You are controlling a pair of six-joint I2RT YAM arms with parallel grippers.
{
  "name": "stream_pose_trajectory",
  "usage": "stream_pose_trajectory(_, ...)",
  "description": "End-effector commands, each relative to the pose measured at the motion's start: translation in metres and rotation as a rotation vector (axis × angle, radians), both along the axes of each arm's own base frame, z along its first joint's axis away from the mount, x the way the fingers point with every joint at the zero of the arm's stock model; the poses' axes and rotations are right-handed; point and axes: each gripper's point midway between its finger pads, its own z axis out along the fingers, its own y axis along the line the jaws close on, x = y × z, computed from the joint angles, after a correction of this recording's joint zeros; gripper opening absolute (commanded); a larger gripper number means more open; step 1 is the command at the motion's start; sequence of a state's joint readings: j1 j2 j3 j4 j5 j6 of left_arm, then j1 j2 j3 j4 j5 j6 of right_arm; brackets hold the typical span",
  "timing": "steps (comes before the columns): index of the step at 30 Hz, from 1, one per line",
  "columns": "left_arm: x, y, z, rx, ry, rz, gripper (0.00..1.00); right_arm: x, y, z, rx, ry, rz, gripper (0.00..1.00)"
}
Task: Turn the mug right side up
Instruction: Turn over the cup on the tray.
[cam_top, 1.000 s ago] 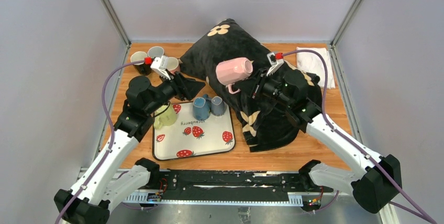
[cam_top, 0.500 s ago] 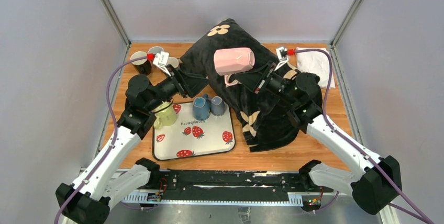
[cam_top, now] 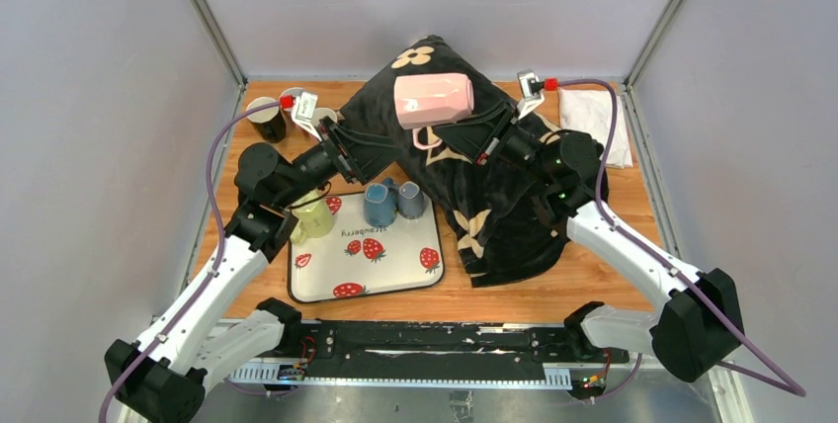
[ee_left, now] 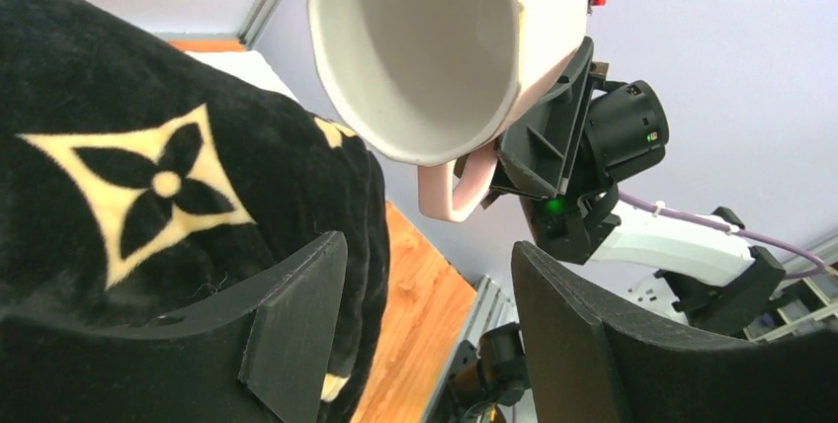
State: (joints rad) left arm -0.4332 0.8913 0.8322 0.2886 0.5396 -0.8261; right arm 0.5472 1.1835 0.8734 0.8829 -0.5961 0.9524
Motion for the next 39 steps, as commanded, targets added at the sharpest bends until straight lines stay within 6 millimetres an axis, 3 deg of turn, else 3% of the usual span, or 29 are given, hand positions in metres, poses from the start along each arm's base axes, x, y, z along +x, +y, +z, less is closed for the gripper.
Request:
stream_pose_trajectory(1, -0.009, -0.005, 0.033, -0.067, -0.074, -0.04, 0.69, -0.032, -0.019, 0.079, 0.162, -0.247, 0.034, 0.0)
stream_pose_trajectory(18, -0.012, -0.029, 0.065, -0.139, -0.145, -0.12, 0.65, -0.044, -0.02, 0.09, 0.21, -0.278, 0.086, 0.0)
stream_pose_trajectory(39, -0.003, -0.044, 0.079, -0.206, -0.134, -0.152, 0.36, -0.049, -0.017, 0.085, 0.213, -0.278, 0.116, 0.0)
